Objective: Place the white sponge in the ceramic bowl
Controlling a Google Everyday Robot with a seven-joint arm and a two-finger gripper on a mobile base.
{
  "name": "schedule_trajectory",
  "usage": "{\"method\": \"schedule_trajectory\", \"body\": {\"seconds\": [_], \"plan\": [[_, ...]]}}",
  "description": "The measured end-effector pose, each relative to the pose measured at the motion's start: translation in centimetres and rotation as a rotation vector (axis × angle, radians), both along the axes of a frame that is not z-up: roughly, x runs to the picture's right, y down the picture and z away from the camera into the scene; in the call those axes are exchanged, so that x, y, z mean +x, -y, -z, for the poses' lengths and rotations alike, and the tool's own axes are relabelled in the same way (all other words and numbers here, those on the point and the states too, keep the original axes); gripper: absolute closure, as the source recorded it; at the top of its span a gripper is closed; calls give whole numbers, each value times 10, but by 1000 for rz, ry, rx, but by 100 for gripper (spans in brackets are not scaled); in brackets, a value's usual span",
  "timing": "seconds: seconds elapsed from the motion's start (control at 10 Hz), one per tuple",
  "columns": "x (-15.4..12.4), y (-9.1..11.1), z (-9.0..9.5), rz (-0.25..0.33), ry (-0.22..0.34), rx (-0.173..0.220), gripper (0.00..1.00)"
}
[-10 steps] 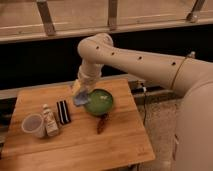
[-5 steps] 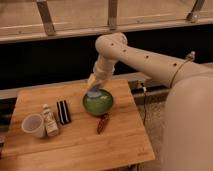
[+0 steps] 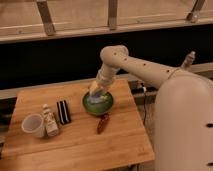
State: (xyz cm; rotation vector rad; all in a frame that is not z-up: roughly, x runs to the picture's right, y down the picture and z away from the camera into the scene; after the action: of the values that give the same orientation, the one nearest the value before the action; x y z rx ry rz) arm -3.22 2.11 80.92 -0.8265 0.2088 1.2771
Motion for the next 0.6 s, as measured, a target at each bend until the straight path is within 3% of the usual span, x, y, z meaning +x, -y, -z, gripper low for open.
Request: {"method": "schedule_trajectory", "body": {"seconds": [0.5,0.6], "plan": [[1,0,0,0,-1,0,48],[1,0,0,0,-2,0,34]]}}
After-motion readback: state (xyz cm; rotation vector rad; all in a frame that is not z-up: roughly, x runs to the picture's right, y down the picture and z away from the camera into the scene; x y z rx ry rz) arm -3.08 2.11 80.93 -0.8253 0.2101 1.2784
